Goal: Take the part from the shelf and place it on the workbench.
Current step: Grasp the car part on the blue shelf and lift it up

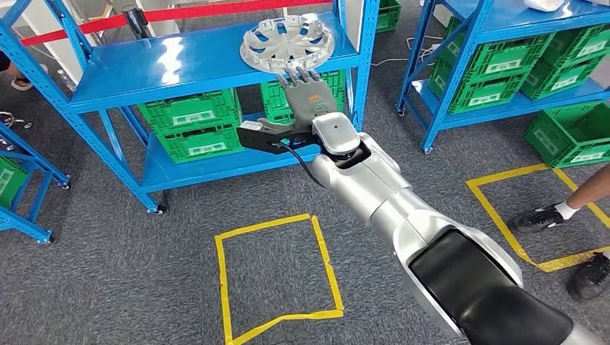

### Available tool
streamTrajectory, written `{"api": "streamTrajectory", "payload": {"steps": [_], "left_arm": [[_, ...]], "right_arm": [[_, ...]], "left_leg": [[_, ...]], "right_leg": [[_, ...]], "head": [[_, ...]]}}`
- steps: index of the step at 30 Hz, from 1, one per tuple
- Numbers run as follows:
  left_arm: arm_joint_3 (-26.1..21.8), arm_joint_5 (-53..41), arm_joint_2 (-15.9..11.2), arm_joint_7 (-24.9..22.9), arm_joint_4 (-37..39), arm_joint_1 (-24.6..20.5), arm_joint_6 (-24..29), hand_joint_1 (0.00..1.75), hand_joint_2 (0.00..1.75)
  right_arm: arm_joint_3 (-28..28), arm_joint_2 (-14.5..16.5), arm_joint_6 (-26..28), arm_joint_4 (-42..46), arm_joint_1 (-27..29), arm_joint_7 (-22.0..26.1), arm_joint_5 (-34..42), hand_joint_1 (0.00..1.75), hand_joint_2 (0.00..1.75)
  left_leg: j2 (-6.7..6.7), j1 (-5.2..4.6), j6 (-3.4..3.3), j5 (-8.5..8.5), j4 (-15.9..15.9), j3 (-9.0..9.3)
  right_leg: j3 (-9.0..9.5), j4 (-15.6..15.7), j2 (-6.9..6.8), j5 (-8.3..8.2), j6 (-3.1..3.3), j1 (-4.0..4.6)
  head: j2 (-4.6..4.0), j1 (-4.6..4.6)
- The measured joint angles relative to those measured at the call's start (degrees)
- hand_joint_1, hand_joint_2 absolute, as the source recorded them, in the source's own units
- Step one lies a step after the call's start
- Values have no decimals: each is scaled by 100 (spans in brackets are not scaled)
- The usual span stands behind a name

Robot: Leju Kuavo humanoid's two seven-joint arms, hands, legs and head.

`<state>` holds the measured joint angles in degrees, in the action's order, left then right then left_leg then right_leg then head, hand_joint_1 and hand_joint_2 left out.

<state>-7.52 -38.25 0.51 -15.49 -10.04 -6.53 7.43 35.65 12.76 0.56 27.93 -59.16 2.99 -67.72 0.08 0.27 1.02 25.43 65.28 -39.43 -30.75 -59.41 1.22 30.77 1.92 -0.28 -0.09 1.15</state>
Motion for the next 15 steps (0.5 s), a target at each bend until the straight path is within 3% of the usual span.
{"api": "streamTrajectory", "payload": {"steps": [1,2,4,6,8,10,12,13,14,15], "left_arm": [[0,0,-3,1,7,2,0,0,0],[0,-1,-7,1,11,-1,0,0,0],[0,-3,-5,1,15,-13,-2,0,0],[0,-13,2,3,14,-20,-7,0,0],[0,-30,8,5,13,-33,-13,0,0],[0,-52,15,5,14,-45,-16,0,0],[0,-66,29,1,15,-39,-19,0,0],[0,-69,37,-3,16,-34,-19,0,0],[0,-69,44,-7,16,-29,-20,0,0],[0,-70,49,-9,17,-23,-20,0,0]], "right_arm": [[2,-3,2,-5,1,1,1,0,0],[4,-6,3,-11,4,1,1,0,0],[10,-10,6,-18,5,2,2,0,0],[17,-13,10,-16,-5,4,3,0,0],[35,-22,13,-16,-15,8,7,0,0],[61,-37,14,-30,9,11,16,0,0],[86,-59,14,-49,55,11,22,0,0],[95,-73,14,-57,70,10,22,0,0],[100,-87,15,-63,79,10,22,0,0],[102,-108,15,-71,84,9,22,0,0]], "left_leg": [[-11,-36,-59,-172,-304,105],[-16,-62,-99,-206,-492,194],[-15,-79,-136,-109,-653,318],[-11,-47,-164,-54,-792,457],[-12,-17,-195,0,-890,616],[-21,-11,-209,100,-913,738],[-34,-6,-191,235,-911,890],[-39,-2,-177,309,-908,984],[-42,3,-159,390,-905,1088],[-40,3,-137,474,-900,1173]], "right_leg": [[71,24,10,51,-21,7],[118,56,16,84,-50,6],[165,69,24,63,-121,2],[70,-143,-4,-31,-181,3],[-294,-687,-35,-34,-235,-3],[-795,-1268,-48,182,-281,-16],[-1121,-1402,-59,336,-315,-30],[-1164,-1233,-69,256,-326,-35],[-1132,-910,-86,16,-334,-38],[-1074,-515,-114,-367,-333,-39]], "head": [[0,-2],[0,-7],[0,-9],[0,-16],[0,-28],[0,-34],[0,-36],[0,-37],[0,-37],[0,-38]]}}
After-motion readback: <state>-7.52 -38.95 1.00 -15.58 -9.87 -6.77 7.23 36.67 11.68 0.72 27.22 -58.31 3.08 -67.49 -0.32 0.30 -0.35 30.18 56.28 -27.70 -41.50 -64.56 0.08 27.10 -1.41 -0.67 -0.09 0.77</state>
